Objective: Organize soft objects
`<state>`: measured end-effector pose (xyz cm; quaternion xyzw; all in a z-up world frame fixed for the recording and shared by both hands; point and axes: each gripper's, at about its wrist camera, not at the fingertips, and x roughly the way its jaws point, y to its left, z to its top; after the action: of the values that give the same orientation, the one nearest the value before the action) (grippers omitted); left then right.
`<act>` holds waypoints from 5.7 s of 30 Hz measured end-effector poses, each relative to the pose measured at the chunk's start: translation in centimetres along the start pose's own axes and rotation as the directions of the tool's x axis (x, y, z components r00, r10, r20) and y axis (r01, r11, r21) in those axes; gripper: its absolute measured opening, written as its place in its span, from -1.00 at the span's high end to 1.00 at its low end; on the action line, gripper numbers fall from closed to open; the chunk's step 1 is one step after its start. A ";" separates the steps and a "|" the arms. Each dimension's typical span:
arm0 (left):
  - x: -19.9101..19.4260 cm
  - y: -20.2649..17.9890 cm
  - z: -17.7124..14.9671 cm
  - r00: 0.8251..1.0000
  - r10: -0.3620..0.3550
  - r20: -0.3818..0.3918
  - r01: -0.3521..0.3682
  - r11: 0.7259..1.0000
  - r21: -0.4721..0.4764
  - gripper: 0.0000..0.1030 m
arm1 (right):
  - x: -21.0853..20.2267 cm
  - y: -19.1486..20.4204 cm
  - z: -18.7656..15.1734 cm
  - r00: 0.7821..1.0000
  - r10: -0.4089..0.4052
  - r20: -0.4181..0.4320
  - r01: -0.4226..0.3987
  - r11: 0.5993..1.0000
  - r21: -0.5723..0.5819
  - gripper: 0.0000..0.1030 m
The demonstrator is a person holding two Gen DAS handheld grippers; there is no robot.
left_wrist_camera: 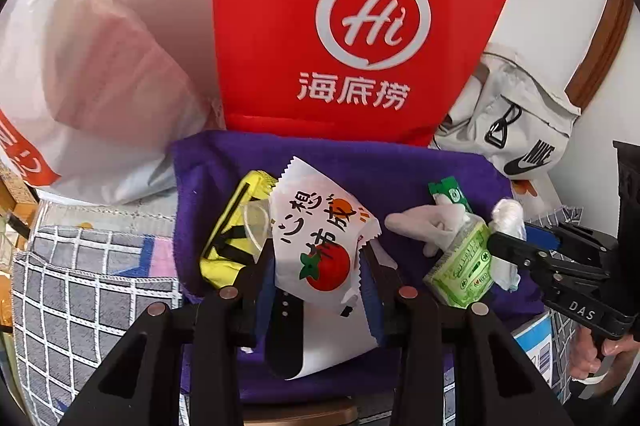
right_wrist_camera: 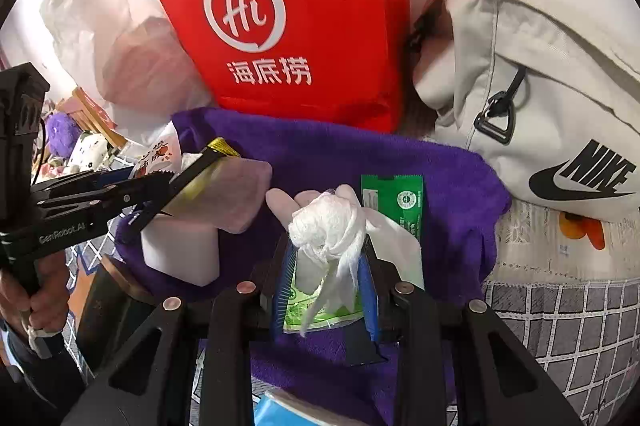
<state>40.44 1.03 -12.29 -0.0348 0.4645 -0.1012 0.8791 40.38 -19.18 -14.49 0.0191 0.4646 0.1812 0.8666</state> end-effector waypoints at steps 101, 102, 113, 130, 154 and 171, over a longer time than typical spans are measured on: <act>-29.2 -9.9 -22.5 0.944 0.182 0.276 -0.191 0.982 0.007 -0.93 | -30.7 11.6 -24.0 0.934 -0.186 0.304 0.160 0.981 0.109 -1.00; -29.4 -9.9 -22.5 0.943 0.180 0.279 -0.189 0.982 0.007 -0.93 | -30.8 11.7 -24.2 0.934 -0.187 0.305 0.161 0.981 0.108 -1.00; -29.6 -10.1 -23.2 0.945 0.175 0.276 -0.183 0.983 0.003 -0.93 | -31.2 12.1 -24.7 0.934 -0.182 0.307 0.158 0.982 0.099 -1.00; -29.5 -10.3 -23.6 0.949 0.162 0.271 -0.171 0.985 0.008 -0.93 | -31.4 12.5 -25.0 0.935 -0.181 0.306 0.157 0.982 0.101 -1.00; -29.4 -10.2 -23.8 0.950 0.162 0.266 -0.169 0.986 0.003 -0.93 | -31.5 12.7 -25.2 0.934 -0.177 0.309 0.153 0.983 0.100 -1.00; -29.5 -10.2 -23.8 0.950 0.162 0.266 -0.168 0.986 0.002 -0.93 | -31.7 12.8 -25.1 0.933 -0.177 0.313 0.154 0.983 0.099 -1.00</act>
<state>3.23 -1.91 -0.31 0.0016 0.3431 -0.0274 0.9389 0.25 -21.16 -0.89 0.0407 0.3239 0.0850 0.9414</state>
